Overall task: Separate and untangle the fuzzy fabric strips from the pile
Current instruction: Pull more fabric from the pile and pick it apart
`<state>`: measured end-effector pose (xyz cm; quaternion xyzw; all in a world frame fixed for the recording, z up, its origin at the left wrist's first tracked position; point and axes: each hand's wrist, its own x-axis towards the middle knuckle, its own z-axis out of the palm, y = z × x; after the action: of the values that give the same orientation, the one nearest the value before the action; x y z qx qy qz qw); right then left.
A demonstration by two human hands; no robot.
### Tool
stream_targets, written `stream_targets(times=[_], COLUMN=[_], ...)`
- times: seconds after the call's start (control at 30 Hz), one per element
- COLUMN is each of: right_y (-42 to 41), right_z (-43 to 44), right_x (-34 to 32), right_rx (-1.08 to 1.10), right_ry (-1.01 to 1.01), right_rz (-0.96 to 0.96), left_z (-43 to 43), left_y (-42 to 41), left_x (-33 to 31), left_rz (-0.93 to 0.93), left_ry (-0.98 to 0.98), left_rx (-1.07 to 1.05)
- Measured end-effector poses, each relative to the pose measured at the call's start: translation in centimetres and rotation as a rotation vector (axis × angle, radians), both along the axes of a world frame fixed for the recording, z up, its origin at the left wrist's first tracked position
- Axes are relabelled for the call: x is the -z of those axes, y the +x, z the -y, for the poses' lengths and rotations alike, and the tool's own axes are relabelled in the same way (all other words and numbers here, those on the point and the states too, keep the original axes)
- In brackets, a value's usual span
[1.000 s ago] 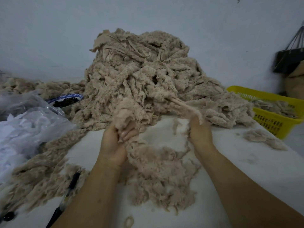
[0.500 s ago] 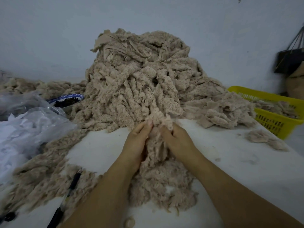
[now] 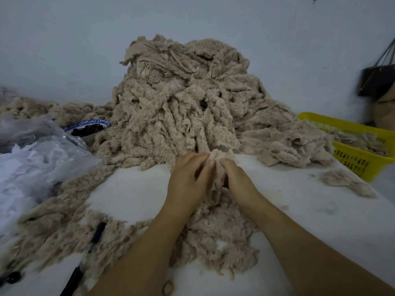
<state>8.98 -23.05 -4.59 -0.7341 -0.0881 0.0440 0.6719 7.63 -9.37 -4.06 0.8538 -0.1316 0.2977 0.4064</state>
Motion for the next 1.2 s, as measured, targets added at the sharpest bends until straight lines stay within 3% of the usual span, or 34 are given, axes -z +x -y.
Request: stream_targets(times=[0.1, 0.27, 0.37, 0.53, 0.63, 0.7, 0.8, 0.93, 1.07, 1.13, 1.2], right_y=[-0.1, -0.2, 0.2, 0.9, 1.2, 1.4, 1.5, 1.4, 2.0, 2.1, 2.2], right_z=[0.0, 0.2, 0.4, 0.8, 0.7, 0.7, 0.8, 1.1, 1.8, 2.3, 2.7], right_x=[0.3, -0.1, 0.2, -0.1, -0.2, -0.4, -0.7, -0.6, -1.3, -1.5, -1.7], right_rx=[0.015, 0.085, 0.081, 0.112, 0.123, 0.143, 0.185, 0.191, 0.301, 0.344, 0.379], right_ry=[-0.161, -0.101, -0.073, -0.098, 0.039, 0.114, 0.178, 0.214, 0.411, 0.519, 0.583], right_rz=[0.129, 0.149, 0.144, 0.087, -0.018, -0.051, -0.039, -0.026, -0.018, -0.034, -0.041], left_z=[-0.1, -0.9, -0.7, -0.6, -0.6, -0.5, 0.0, 0.0, -1.0, -1.2, -1.2], left_y=[-0.2, 0.0, 0.3, 0.4, 0.3, -0.1, -0.5, -0.2, -0.3, -0.1, 0.1], left_x=[-0.1, -0.8, -0.9, -0.6, -0.7, -0.9, -0.6, -0.5, -0.5, -0.3, -0.5], left_rz=[-0.083, -0.481, -0.597, -0.598, -0.614, -0.628, -0.600, -0.593, -0.690, -0.699, -0.734], left_ry=[-0.211, -1.103, -1.269, -1.264, -1.223, -1.052, -0.558, -0.457, -0.235, -0.238, -0.434], left_rx=[-0.010, 0.107, 0.215, 0.303, 0.340, 0.386, 0.332, 0.339, 0.293, 0.238, 0.211])
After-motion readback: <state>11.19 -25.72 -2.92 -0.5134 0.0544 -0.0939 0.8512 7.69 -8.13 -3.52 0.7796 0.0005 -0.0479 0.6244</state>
